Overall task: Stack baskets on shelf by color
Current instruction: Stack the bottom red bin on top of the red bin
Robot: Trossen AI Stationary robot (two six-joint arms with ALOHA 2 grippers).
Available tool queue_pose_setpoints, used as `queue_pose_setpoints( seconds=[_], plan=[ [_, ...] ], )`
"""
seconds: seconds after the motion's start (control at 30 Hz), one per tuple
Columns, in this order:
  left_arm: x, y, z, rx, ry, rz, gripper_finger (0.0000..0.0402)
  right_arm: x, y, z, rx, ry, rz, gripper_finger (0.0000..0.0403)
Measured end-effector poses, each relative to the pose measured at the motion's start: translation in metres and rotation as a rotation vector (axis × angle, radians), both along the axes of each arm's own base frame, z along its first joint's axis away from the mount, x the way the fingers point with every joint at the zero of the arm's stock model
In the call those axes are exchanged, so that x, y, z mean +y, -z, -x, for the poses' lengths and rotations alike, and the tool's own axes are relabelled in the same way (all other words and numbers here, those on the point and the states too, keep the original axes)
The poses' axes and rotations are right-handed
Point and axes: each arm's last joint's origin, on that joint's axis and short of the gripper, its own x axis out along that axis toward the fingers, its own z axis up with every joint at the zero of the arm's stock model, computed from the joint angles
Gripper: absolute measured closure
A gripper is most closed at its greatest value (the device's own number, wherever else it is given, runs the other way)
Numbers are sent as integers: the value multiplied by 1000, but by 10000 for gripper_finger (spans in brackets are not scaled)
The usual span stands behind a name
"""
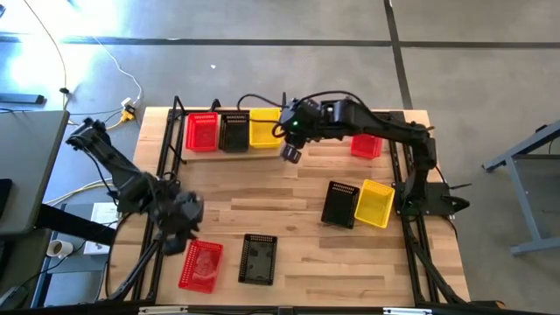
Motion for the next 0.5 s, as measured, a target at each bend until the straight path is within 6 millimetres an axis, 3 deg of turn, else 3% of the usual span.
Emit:
queue_pose_setpoints(
  seconds=[0.3, 0.5],
  plan=[
    [-55, 27, -2, 77, 61, -20, 291, -2, -22, 21, -56, 13, 8, 307],
    [-84, 45, -7, 100, 48, 2, 291, -6, -25, 26, -51, 26, 7, 307]
  ],
)
